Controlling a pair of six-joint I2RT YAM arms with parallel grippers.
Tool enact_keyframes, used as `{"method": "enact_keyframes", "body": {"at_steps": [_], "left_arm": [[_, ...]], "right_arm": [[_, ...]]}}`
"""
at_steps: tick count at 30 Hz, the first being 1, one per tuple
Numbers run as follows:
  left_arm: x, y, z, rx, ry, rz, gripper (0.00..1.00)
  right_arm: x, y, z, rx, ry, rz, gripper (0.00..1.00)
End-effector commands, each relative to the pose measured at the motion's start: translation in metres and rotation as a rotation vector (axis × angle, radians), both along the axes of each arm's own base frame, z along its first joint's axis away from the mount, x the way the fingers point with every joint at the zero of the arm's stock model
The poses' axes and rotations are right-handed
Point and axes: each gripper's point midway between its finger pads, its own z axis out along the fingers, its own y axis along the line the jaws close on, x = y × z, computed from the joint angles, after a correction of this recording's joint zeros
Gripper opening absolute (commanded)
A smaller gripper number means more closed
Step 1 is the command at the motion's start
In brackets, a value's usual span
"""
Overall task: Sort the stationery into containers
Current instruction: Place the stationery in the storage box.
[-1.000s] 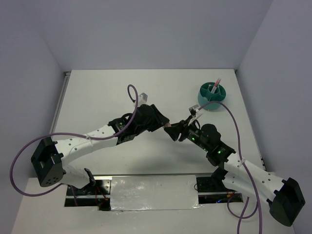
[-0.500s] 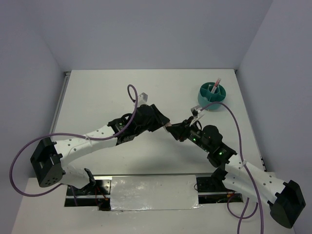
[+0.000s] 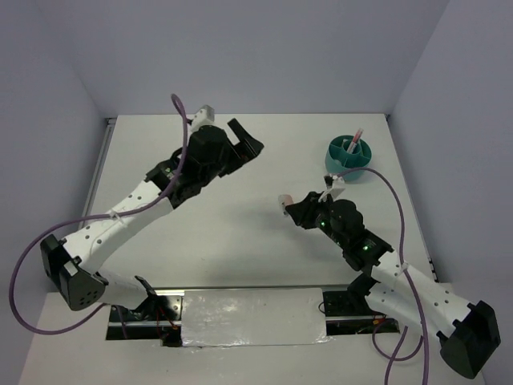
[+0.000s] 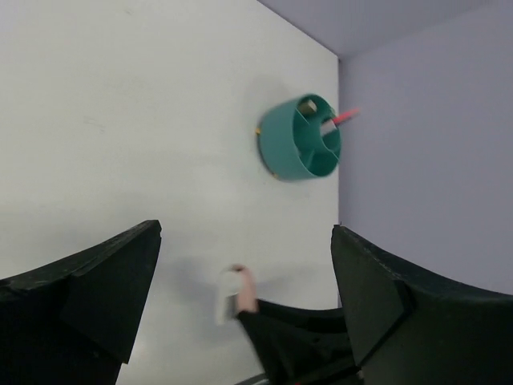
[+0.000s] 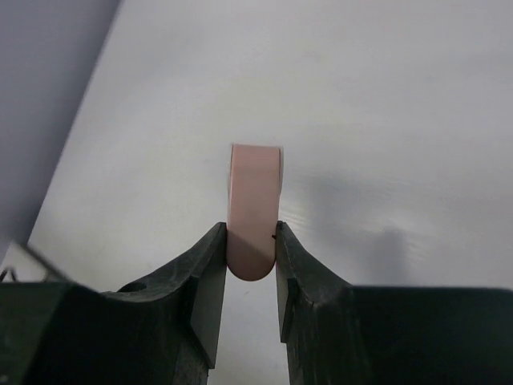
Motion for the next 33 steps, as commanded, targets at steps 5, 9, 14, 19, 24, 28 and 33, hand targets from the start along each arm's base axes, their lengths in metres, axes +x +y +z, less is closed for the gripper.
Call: {"method": "enact_keyframes", "body": {"at_steps": [5, 9, 14, 19, 24, 28, 33], "left_arm": [[-0.035, 0.082, 0.004, 0.317, -0.002, 0.017, 0.99], [-0.059, 0.113, -0.009, 0.439, 0.022, 0.008, 0.99], [-0.088, 0.142, -0.033, 0.545, 0.017, -0.056, 0.99], [-0.104, 0.159, -0.065, 0.650, 0.003, -0.123, 0.99], [-0.106, 0.163, -0.085, 0.657, -0.047, -0.136, 0.99], [-0.110, 0.168, -0.089, 0.667, -0.040, -0.142, 0.99], [-0.116, 0.165, -0.092, 0.632, -0.062, -0.168, 0.99]], "right_arm": [[0.042, -0.146, 0.027, 0.011, 0.178, -0.813, 0.00], [0.046, -0.185, 0.036, 0.022, 0.228, -1.033, 0.00], [0.061, -0.231, 0.038, 0.103, 0.260, -1.305, 0.00], [0.091, -0.253, 0.042, 0.122, 0.308, -1.422, 0.00], [0.124, -0.257, 0.045, 0.157, 0.292, -1.388, 0.00], [0.147, -0.251, 0.037, 0.167, 0.299, -1.342, 0.00], [0.181, -0.242, 0.033, 0.133, 0.242, -1.232, 0.00]]}}
